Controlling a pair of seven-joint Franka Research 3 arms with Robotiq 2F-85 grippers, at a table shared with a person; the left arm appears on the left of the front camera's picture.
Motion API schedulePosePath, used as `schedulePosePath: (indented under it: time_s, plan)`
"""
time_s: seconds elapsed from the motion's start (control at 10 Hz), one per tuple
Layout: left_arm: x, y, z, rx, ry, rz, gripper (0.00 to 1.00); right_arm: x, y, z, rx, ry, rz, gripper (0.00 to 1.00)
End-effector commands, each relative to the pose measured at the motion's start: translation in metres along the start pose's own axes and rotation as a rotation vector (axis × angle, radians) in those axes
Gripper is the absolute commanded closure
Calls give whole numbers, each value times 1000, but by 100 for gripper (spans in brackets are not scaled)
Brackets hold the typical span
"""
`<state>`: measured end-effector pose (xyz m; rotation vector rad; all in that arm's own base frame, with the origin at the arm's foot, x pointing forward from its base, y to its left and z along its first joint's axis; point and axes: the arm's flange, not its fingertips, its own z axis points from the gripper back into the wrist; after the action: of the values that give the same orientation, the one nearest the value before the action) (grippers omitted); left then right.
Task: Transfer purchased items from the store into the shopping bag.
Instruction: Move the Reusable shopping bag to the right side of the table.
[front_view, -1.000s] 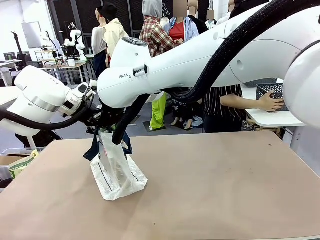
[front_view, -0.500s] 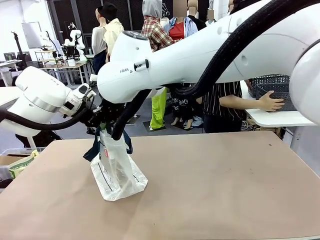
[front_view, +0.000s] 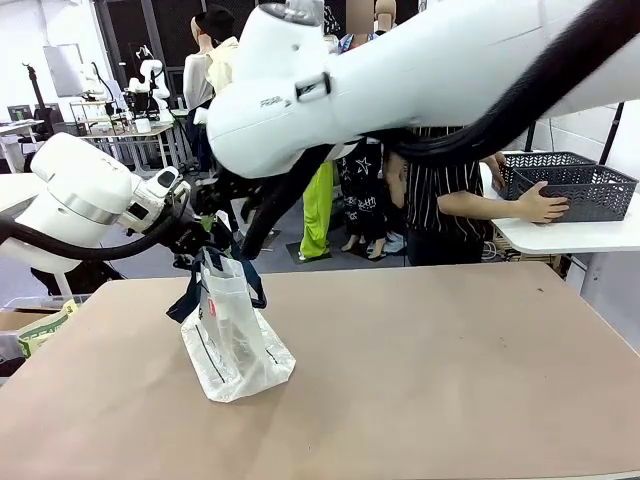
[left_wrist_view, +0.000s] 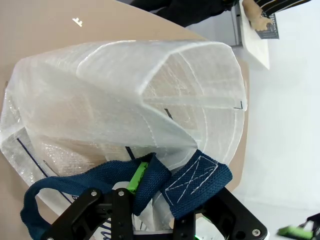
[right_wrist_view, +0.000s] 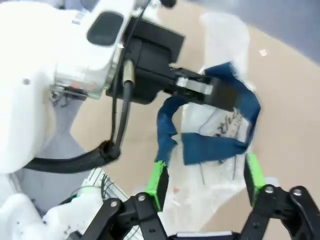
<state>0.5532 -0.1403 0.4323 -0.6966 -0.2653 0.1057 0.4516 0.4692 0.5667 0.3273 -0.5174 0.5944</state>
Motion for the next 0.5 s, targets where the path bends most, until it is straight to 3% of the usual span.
schedulePosePath:
  time_s: [0.0, 0.4]
  plan:
    - [-3, 2, 0, 22, 34, -25, 100, -39, -33, 36, -128, -72, -116, 0]
    - [-5, -4, 6, 92, 19, -62, 100, -106, -144, 125, -459, -47, -511, 0]
